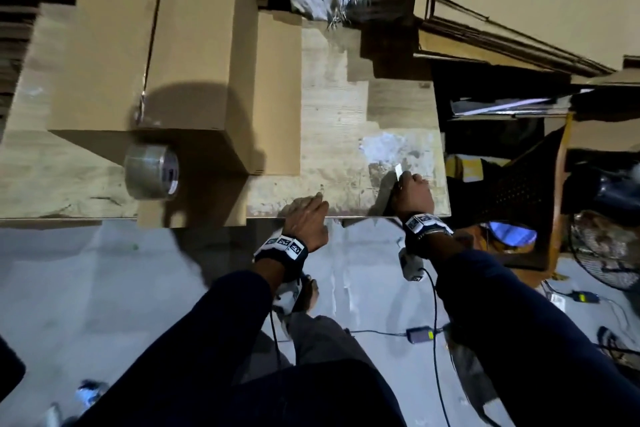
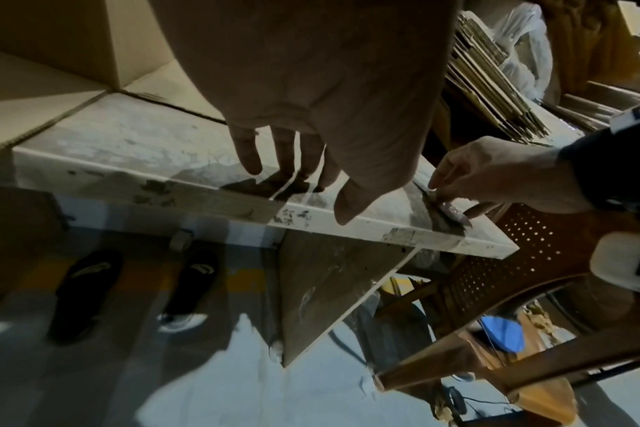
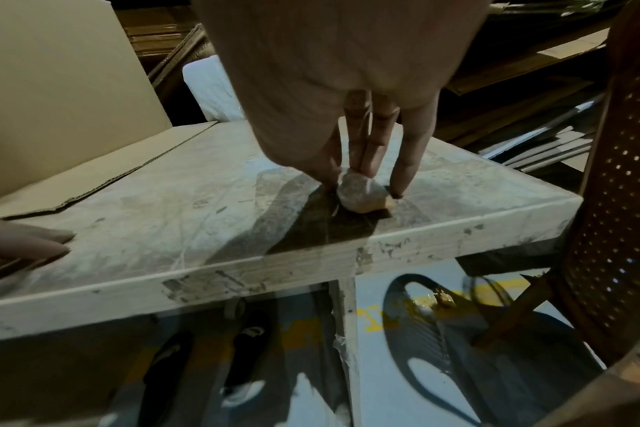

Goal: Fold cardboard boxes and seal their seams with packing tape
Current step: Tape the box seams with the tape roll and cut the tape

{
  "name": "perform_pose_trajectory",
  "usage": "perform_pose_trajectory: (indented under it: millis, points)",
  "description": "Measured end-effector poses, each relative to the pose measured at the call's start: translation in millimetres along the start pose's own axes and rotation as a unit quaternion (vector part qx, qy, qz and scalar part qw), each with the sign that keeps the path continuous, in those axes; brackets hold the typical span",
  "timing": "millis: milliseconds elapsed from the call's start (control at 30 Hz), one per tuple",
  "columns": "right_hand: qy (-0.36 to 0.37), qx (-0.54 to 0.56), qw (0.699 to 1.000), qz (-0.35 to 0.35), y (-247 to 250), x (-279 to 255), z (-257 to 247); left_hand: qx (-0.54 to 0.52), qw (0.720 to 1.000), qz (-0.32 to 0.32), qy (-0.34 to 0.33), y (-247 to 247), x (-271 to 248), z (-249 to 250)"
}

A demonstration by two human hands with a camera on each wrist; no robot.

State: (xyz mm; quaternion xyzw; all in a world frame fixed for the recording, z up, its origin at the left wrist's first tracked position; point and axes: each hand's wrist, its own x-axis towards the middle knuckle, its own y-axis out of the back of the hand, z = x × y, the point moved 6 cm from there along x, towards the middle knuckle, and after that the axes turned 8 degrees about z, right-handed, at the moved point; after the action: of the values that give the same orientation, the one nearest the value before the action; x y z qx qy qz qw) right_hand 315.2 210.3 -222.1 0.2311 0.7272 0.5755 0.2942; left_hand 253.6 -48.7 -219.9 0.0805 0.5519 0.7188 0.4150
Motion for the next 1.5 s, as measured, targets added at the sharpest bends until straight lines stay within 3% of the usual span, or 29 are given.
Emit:
perform_pose_trajectory:
  millis: [133, 233, 367, 600, 700, 800, 900, 1033, 1100, 1200, 1367, 1433, 1500]
  points:
    - [0.033, 0.010, 0.999, -0.021, 5, -1, -10, -0.007, 1.000, -0.028, 0.000, 11, 5, -7]
    - [-0.010, 0.064, 0.998, -0.022, 12, -1, -16, -0.058, 0.997, -0.043, 0.010, 24, 3, -10]
    - [-0.066, 0.239, 0.969, -0.006, 32, -5, -59, -0.085, 0.993, 0.084, 0.009, 71, -3, -14]
    - [0.049, 0.445, 0.894, -0.010, 94, -30, -201, -0.242, 0.939, 0.243, -0.008, 186, -35, -28]
    - [0.149, 0.432, 0.888, 0.047, 134, -43, -270, -0.338, 0.896, 0.288, 0.006, 243, -66, -56]
    - [0.204, 0.406, 0.888, 0.069, 158, -60, -330, -0.353, 0.865, 0.354, 0.033, 279, -96, -102]
    - [0.254, 0.352, 0.899, 0.053, 164, -85, -382, -0.343, 0.845, 0.399, 0.100, 293, -122, -149]
    - [0.291, 0.259, 0.921, -0.003, 146, -106, -430, -0.363, 0.788, 0.450, 0.210, 281, -151, -199]
    - [0.283, 0.207, 0.937, 0.001, 143, -109, -440, -0.385, 0.762, 0.442, 0.276, 266, -155, -220]
    - [0.274, 0.122, 0.953, 0.033, 138, -108, -450, -0.441, 0.759, 0.350, 0.327, 241, -150, -237]
    - [0.258, 0.075, 0.962, 0.047, 140, -108, -458, -0.545, 0.745, 0.255, 0.288, 225, -141, -235]
    - [0.255, 0.069, 0.963, 0.046, 139, -108, -457, -0.538, 0.760, 0.256, 0.261, 224, -139, -240]
    - [0.253, 0.065, 0.964, 0.047, 137, -109, -457, -0.541, 0.756, 0.269, 0.254, 225, -136, -251]
